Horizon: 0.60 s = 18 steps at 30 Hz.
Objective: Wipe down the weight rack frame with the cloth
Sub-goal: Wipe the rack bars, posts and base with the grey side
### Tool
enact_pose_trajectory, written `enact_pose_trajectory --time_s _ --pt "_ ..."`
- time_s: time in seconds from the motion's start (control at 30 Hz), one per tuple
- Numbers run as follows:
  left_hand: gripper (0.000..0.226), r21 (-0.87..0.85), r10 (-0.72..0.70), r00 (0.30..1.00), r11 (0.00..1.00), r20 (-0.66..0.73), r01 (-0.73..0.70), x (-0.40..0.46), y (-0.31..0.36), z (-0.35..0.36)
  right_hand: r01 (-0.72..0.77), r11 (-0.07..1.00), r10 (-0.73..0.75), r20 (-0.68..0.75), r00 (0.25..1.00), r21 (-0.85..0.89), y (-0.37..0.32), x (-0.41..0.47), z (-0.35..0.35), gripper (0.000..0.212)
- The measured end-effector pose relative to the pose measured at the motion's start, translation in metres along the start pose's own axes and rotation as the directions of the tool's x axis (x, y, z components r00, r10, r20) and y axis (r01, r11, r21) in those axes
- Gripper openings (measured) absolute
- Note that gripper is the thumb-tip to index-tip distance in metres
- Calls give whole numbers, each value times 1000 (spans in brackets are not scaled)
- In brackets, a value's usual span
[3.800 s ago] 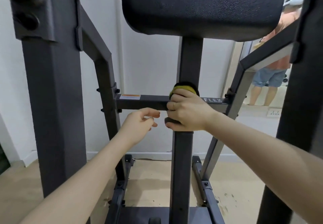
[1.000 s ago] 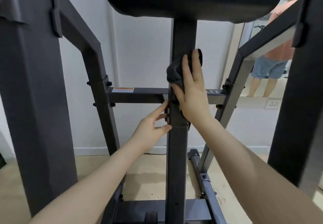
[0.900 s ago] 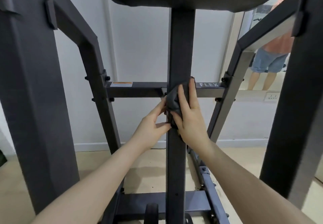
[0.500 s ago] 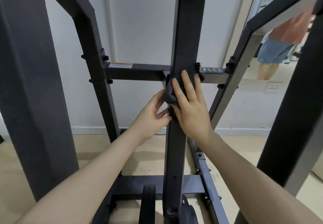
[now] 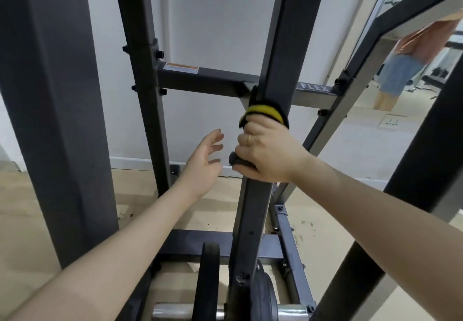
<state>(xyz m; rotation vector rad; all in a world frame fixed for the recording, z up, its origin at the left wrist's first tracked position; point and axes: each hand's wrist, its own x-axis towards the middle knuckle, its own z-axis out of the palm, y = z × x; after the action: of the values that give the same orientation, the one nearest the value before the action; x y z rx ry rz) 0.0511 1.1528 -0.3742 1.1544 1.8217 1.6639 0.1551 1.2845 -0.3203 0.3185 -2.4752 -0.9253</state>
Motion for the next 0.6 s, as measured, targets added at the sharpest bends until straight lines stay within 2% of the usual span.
enact_pose_trajectory --time_s 0.07,0.13,0.17,0.23,0.3,0.37,0.4,0.47,0.6 --pt "66 15 0 1000 1000 10 0 -4 -3 -2 139 990 -141 80 987 27 -4 -8 1 49" --pt "66 20 -3 1000 1000 17 3 -5 -5 -6 151 988 -149 50 988 -30 15 -1 -5 55" --pt "65 25 -6 1000 1000 17 5 -5 -5 -7 87 993 -88 -2 996 -83 25 5 -9 58" --pt "63 38 -4 1000 999 4 3 -5 -6 -9 -134 982 119 -108 987 -136 36 12 -11 60" --pt "62 47 -11 1000 999 4 11 -6 -8 -9 -368 925 349 -176 921 -95 13 6 -2 50" --pt "62 51 -21 1000 999 18 20 -8 -9 -9 -542 840 529 -235 815 9 -26 -11 15 42" --pt "62 57 -21 999 998 28 19 -8 -10 -9 -583 808 583 -251 773 81 -42 -18 21 44" --pt "61 77 -17 998 997 53 13 -8 -9 -8 -604 776 631 -241 737 182 -50 -27 25 48" --pt "61 95 -21 986 995 163 5 -7 -5 4 -646 664 743 -235 627 376 -10 -5 8 58"
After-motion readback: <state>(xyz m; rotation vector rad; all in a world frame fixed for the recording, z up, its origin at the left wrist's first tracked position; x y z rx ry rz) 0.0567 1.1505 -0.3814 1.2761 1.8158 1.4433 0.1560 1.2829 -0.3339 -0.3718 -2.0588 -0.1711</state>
